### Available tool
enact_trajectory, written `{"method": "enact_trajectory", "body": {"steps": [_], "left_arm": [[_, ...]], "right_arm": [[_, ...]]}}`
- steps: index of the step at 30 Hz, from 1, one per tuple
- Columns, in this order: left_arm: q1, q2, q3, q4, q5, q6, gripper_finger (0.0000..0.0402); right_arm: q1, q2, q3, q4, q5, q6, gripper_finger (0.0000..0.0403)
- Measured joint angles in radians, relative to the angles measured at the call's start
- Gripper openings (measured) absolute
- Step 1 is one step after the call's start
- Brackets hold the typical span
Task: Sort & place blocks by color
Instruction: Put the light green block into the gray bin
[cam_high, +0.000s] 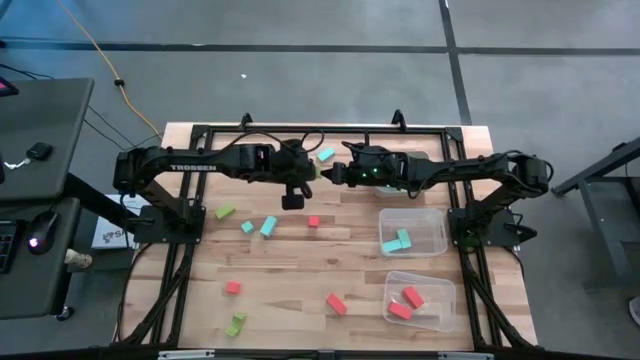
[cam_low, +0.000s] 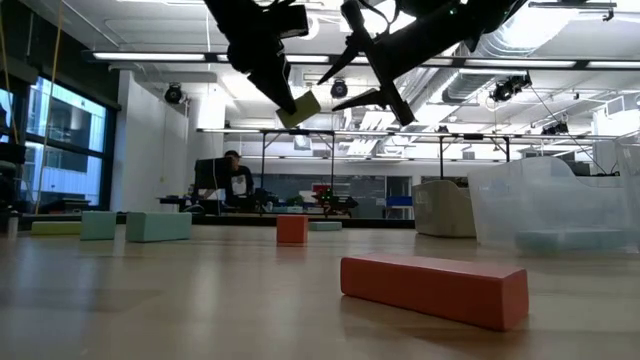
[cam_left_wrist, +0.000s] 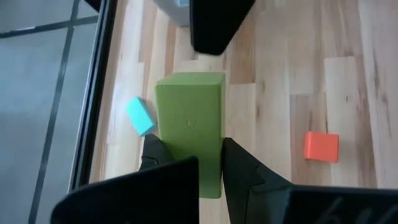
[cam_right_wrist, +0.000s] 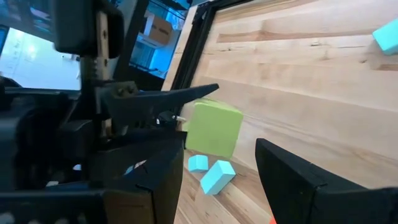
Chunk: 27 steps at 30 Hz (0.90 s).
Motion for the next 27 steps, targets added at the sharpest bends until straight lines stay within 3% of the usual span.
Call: {"method": "enact_trajectory", "body": {"steps": [16, 27], "left_arm": [[0.007, 0.003, 0.000, 0.016, 0.006, 0.014, 0.0000], [-0.002, 0.091, 0.001, 0.022, 0.012, 0.020, 0.0000]], "right_arm": [[-0.002, 0.049, 0.000, 0.079, 0.007, 0.028, 0.0190], [-0.009, 0.053, -0.002, 0.048, 0.002, 0.039, 0.0190]]}}
